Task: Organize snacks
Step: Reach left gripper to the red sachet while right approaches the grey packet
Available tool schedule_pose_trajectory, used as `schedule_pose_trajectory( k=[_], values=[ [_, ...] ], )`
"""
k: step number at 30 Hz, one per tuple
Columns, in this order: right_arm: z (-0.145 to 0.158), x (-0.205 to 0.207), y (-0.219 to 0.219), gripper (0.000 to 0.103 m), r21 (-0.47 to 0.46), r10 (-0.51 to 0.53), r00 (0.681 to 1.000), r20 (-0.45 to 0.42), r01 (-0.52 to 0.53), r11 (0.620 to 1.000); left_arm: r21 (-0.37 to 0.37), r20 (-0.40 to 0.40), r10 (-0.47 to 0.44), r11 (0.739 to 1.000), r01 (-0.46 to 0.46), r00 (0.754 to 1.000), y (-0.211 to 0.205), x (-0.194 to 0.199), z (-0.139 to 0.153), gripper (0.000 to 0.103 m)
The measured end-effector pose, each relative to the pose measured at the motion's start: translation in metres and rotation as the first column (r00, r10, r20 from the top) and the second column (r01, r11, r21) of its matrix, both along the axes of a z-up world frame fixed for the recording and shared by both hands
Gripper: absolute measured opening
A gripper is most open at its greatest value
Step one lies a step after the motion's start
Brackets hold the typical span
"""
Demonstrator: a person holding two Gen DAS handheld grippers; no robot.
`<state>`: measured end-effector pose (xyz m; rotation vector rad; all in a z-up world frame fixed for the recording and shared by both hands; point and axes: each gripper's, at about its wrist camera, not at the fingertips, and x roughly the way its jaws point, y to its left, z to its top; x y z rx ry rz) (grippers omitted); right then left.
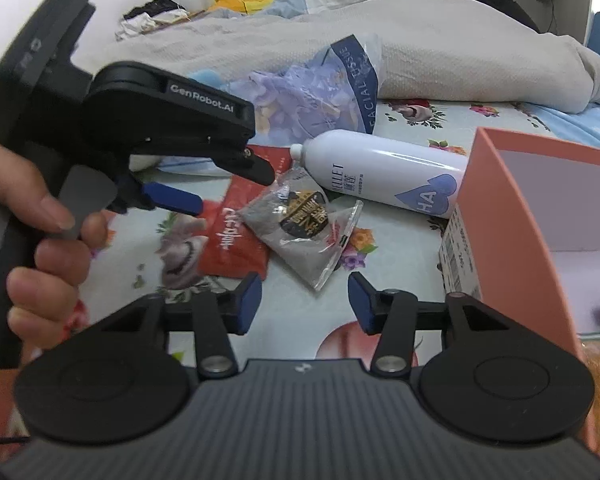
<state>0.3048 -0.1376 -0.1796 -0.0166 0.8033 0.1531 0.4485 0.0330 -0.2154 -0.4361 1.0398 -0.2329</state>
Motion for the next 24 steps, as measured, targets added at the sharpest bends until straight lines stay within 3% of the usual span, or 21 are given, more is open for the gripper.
schedule_pose_trajectory(
  k=[7,12,16,24],
  values=[
    [-0.02,0.018,0.003,0.048,-0.034,-0.018,1.0,-0.008,0.018,0.999,0.057,0.045,-0.057,0.997,0.054,0.997,-0.014,0.016,-0.009,0.076],
    [-0.028,0.024,0.007,0.048,-0.031,-0.048,0.999,-0.009,0.048,0.998,0.059,0.064,-0.072,0.996,0.068,0.995,-0.021,0.021,-0.013,0.076],
    [-0.031,0.027,0.01,0.034,-0.015,-0.071,0.997,-0.004,0.071,0.997,0.089,0.074,-0.079,0.993,0.072,0.994,-0.026,0.022,-0.015,0.075],
    [-0.025,0.019,0.015,0.023,-0.076,-0.043,0.999,0.003,0.043,0.996,0.128,0.084,-0.067,0.99,0.056,0.994,-0.033,0.023,-0.018,0.071]
  ],
)
